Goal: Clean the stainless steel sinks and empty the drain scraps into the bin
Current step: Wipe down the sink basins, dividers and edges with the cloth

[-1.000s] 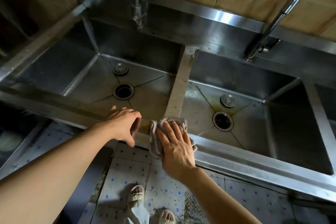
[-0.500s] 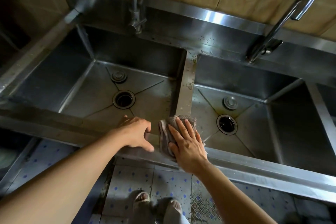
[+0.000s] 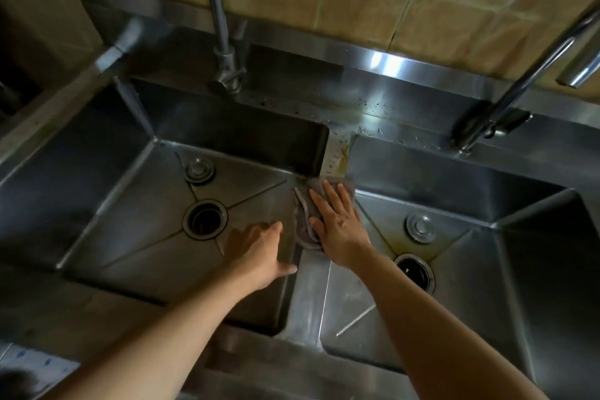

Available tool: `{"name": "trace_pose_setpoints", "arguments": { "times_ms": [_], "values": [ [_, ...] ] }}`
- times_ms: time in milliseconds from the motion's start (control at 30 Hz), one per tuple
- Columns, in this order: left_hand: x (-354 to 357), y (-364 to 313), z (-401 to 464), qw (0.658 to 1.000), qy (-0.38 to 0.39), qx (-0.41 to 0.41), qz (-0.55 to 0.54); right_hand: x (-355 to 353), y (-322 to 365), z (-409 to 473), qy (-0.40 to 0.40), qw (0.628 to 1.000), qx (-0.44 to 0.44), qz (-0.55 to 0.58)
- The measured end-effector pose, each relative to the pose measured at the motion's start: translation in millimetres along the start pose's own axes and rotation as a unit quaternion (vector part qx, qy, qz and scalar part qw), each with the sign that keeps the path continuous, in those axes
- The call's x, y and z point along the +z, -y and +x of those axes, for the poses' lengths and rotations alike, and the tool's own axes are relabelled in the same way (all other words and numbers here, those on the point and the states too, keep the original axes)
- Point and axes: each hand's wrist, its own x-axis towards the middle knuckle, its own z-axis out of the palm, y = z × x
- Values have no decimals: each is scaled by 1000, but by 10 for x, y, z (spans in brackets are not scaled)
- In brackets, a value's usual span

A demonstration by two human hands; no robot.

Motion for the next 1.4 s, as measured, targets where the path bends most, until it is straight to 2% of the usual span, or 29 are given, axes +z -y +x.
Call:
{"name": "trace_pose_setpoints", "arguments": {
  "times_ms": [167,333,467,567,700,833,1000,1133,1200,1333,1400],
  "values": [
    [-7,-232,418,999,-30,-14,-8,-267,-253,607,-10,1000,-15,-15],
    [-101,-267,617,999,-11,-27,-35,-392,-422,1007,-53,998,-28,-12],
    [-111,-272,648,999,13,-41,-28,-280,-343,859,-60,998,-16,-29],
    [-88,-278,640,998,9,-57,-15,-70,-226,457,-106,993,-51,10],
    [-128,-296,669,999,-8,-38,-22,7,-237,340,-90,994,-63,27],
    [-364,-363,907,996,-67,-14,-57,-203,-372,852,-113,991,-59,30],
    [-587,-565,1322,987,-147,-1,-58,-529,-554,1600,-104,992,-46,-46],
    [-685,-695,1597,987,-158,0,-33,-686,-652,1972,-117,990,-35,-63],
    [-741,-732,1710,986,-163,7,-21,-721,-696,2066,-149,986,-49,-52],
    [-804,-810,1905,985,-167,37,17,-718,-905,2021,-193,977,-78,-38],
    [-799,-869,1988,985,-159,60,35,-773,-1123,1891,-191,979,-53,-46]
  ]
}}
